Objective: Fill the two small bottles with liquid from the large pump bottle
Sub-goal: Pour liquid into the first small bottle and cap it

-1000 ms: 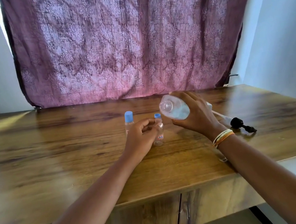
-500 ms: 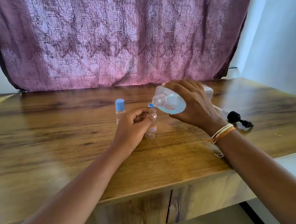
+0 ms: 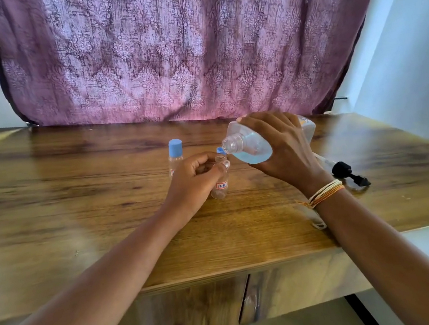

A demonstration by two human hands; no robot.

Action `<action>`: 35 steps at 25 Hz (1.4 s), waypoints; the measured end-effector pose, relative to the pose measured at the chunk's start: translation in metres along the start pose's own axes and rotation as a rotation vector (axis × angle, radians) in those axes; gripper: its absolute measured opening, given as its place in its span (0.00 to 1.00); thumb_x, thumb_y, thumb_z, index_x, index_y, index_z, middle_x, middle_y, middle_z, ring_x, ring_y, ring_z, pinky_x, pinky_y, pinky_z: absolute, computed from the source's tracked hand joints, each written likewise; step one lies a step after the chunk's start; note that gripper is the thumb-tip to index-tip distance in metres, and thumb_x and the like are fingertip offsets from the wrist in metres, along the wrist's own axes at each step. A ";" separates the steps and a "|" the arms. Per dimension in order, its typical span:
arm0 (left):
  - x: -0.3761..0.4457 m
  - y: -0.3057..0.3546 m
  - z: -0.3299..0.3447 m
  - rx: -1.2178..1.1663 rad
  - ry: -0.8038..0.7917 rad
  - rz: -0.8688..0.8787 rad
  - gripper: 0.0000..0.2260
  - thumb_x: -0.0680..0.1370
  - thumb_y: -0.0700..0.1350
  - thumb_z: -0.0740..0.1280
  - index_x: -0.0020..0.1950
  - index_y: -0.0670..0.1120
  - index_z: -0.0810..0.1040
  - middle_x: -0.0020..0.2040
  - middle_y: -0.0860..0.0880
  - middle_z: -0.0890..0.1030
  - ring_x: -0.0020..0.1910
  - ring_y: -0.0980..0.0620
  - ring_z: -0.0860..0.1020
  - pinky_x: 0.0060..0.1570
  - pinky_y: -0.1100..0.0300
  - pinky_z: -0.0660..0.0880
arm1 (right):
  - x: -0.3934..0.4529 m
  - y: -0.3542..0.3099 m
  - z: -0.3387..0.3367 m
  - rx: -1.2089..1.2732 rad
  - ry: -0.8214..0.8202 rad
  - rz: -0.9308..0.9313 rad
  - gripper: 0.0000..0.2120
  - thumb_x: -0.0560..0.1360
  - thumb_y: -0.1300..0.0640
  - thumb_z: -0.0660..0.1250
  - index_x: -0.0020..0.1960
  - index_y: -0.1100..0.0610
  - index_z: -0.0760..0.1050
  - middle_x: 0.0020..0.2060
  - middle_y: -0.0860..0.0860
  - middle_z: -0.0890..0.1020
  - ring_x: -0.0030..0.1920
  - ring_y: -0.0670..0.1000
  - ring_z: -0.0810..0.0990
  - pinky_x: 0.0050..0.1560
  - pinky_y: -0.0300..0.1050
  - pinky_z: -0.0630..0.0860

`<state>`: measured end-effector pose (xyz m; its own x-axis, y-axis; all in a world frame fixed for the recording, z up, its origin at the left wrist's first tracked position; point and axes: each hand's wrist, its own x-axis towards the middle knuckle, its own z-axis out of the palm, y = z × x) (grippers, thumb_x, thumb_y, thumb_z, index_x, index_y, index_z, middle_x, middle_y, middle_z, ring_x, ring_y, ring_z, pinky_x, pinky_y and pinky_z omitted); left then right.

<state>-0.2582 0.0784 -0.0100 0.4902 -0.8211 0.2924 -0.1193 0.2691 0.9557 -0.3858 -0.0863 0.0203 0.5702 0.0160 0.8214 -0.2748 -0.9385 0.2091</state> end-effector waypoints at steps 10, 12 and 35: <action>-0.001 0.002 -0.001 0.029 -0.015 0.013 0.06 0.77 0.39 0.68 0.50 0.37 0.80 0.40 0.38 0.78 0.37 0.45 0.75 0.36 0.52 0.77 | 0.000 -0.001 0.003 -0.007 0.020 -0.035 0.22 0.71 0.45 0.73 0.61 0.53 0.77 0.57 0.50 0.81 0.56 0.54 0.79 0.53 0.54 0.70; -0.002 0.003 0.000 0.050 -0.009 0.022 0.06 0.77 0.39 0.67 0.50 0.38 0.80 0.42 0.33 0.79 0.39 0.45 0.76 0.34 0.57 0.79 | 0.000 -0.001 0.003 -0.019 0.024 -0.039 0.22 0.71 0.46 0.73 0.61 0.53 0.77 0.57 0.50 0.81 0.56 0.54 0.79 0.53 0.55 0.71; -0.001 0.000 -0.003 0.122 0.018 0.058 0.04 0.76 0.42 0.70 0.50 0.46 0.83 0.48 0.36 0.84 0.47 0.41 0.83 0.50 0.47 0.80 | 0.000 0.000 0.003 -0.075 0.046 -0.053 0.22 0.70 0.49 0.74 0.62 0.52 0.75 0.59 0.50 0.81 0.58 0.55 0.78 0.55 0.56 0.71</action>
<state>-0.2561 0.0805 -0.0106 0.4943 -0.7968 0.3475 -0.2518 0.2514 0.9346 -0.3830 -0.0876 0.0187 0.5494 0.0825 0.8315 -0.3032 -0.9076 0.2905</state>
